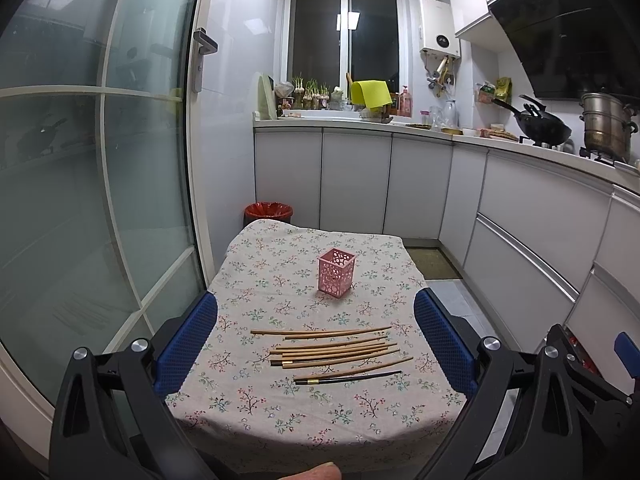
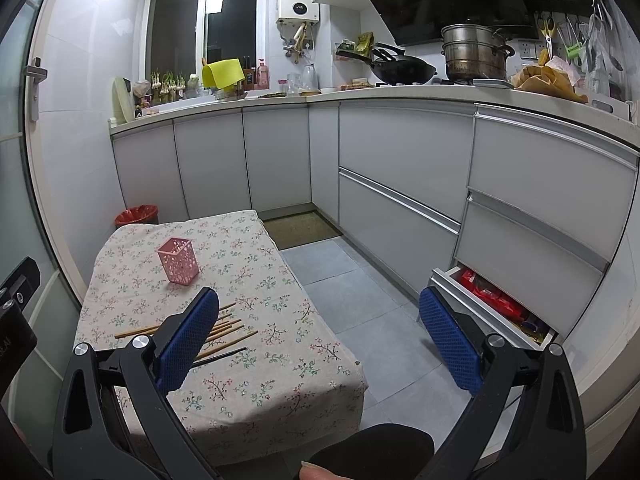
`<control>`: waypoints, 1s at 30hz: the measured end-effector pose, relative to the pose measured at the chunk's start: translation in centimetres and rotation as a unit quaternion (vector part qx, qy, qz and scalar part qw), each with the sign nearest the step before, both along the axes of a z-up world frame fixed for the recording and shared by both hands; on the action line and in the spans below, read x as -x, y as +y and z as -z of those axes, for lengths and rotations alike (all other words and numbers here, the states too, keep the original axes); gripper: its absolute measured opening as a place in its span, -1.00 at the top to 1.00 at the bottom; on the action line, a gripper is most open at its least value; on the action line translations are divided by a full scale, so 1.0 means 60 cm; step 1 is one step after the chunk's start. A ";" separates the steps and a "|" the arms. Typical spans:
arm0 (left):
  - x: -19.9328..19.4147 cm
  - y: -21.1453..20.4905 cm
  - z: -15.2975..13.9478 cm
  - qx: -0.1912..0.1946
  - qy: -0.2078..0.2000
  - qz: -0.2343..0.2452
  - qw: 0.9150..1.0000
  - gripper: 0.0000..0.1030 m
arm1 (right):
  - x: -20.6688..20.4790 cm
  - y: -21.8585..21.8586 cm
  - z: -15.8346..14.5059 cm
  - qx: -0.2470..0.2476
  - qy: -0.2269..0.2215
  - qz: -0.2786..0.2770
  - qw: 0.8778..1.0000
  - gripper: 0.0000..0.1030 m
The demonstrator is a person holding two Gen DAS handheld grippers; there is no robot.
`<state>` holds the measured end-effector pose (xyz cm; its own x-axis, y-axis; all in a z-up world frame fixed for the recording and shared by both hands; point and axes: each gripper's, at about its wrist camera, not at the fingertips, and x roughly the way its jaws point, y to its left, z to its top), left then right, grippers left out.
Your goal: Organize utensils
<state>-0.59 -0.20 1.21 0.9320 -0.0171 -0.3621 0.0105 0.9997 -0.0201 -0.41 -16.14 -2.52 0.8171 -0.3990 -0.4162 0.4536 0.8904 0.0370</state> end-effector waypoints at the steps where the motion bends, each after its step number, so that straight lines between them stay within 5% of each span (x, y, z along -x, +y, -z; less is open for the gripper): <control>1: 0.000 0.000 0.000 0.000 0.000 0.000 1.000 -0.86 | 0.000 0.000 0.000 0.000 0.000 0.000 1.000 -0.86; 30: -0.005 0.002 0.003 0.001 0.005 0.000 1.000 -0.86 | -0.001 -0.001 0.006 -0.003 0.003 -0.001 1.000 -0.86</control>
